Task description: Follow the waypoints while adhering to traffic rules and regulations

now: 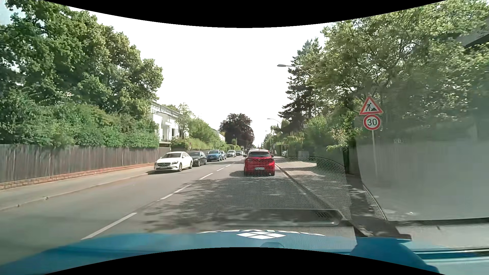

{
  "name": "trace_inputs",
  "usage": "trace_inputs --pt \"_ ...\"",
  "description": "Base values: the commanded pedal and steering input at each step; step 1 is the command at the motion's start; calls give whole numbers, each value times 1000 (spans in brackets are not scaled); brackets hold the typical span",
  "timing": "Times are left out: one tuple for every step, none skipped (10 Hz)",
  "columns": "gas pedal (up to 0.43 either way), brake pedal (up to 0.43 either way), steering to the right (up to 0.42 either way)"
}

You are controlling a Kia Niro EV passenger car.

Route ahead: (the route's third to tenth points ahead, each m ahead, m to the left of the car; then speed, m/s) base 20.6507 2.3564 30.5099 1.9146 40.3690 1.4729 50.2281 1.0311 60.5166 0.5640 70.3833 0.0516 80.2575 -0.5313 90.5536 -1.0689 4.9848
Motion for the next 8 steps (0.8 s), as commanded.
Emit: trace_inputs --pt "228 0 12" --pt "228 0 12" --pt "228 0 11" --pt "220 0 7" --pt "209 0 4" --pt "197 0 5" --pt "197 0 5" --pt "189 0 5"
